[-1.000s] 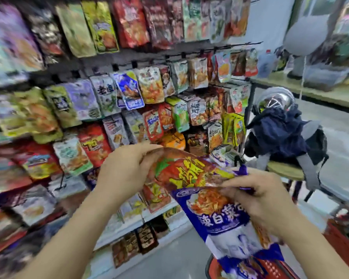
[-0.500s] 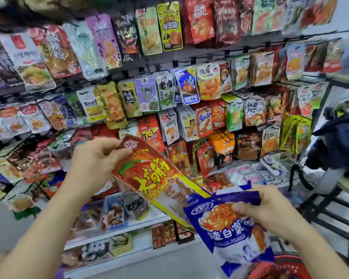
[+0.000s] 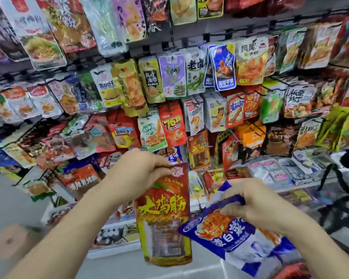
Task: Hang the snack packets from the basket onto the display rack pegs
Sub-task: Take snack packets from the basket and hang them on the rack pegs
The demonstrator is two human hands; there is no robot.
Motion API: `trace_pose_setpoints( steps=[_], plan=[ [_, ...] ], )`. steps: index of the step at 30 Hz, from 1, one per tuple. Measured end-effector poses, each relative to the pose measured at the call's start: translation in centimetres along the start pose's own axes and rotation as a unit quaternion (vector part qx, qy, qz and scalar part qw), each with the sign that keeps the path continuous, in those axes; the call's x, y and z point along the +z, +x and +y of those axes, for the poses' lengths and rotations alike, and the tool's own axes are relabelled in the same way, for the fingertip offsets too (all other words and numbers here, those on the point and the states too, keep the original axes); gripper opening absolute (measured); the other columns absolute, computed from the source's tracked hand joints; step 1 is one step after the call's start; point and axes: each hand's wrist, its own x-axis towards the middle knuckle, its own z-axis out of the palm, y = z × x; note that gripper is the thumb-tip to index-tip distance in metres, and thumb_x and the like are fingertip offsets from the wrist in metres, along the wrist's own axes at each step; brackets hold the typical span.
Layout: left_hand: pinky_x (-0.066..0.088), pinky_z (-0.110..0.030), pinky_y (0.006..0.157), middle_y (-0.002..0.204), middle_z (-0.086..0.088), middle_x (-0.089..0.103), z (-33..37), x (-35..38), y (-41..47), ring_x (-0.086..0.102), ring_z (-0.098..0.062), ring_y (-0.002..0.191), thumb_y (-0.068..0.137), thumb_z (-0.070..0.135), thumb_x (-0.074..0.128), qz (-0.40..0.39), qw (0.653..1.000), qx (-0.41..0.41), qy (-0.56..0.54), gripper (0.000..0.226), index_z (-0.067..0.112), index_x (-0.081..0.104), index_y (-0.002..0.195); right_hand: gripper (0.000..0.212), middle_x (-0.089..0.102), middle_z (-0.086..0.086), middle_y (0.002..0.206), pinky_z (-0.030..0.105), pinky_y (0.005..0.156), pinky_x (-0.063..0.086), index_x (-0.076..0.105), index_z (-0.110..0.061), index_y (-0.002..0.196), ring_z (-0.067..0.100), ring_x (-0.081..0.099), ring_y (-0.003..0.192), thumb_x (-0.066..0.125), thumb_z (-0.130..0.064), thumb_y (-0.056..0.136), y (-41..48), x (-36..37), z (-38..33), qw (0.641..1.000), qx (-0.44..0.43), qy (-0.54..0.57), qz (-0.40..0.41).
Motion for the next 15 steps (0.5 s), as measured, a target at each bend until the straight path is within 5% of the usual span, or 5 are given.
trace_pose_setpoints(
  steps=[5,8,11,15],
  plan=[
    [0.041,-0.009,0.065,0.093,0.004,0.076,-4.3,0.3,4.6,0.069,-0.011,0.083,0.081,0.032,0.074,0.020,0.998,-0.025,-0.050,0.022,0.019,0.078,0.098,0.030,0.058,-0.012,0.078,0.016,0.056,0.038,0.064,-0.045,0.058,0.000,0.055,0.068,0.074,-0.030,0.083,3.2,-1.3,-1.3,0.999,0.015,0.014,-0.030],
    [0.037,-0.004,0.060,0.093,0.002,0.076,-6.5,0.4,7.0,0.066,-0.009,0.079,0.084,0.033,0.072,0.046,0.997,-0.018,-0.057,0.023,0.020,0.077,0.101,0.014,0.057,-0.021,0.086,0.011,0.062,0.039,0.069,-0.048,0.070,-0.020,0.051,0.078,0.072,-0.040,0.081,3.9,-3.2,-1.6,0.999,0.018,-0.013,-0.045],
    [0.046,-0.016,0.066,0.092,-0.001,0.076,-7.8,0.8,9.4,0.065,-0.009,0.085,0.083,0.027,0.073,0.053,0.994,0.017,-0.093,0.018,0.018,0.078,0.098,0.007,0.052,-0.034,0.095,0.009,0.072,0.037,0.072,-0.047,0.077,-0.025,0.047,0.082,0.067,-0.049,0.073,5.4,-3.9,-1.2,1.000,0.025,-0.012,-0.007],
    [0.045,-0.004,0.075,0.098,0.007,0.074,-7.5,2.2,12.0,0.058,0.007,0.096,0.083,0.026,0.073,-0.020,0.982,0.033,-0.183,0.016,0.020,0.078,0.097,0.011,0.048,-0.035,0.119,0.020,0.092,0.043,0.072,-0.031,0.076,-0.017,0.047,0.108,0.073,-0.041,0.081,9.5,-2.0,1.0,0.997,-0.015,-0.037,0.067]
  ],
)
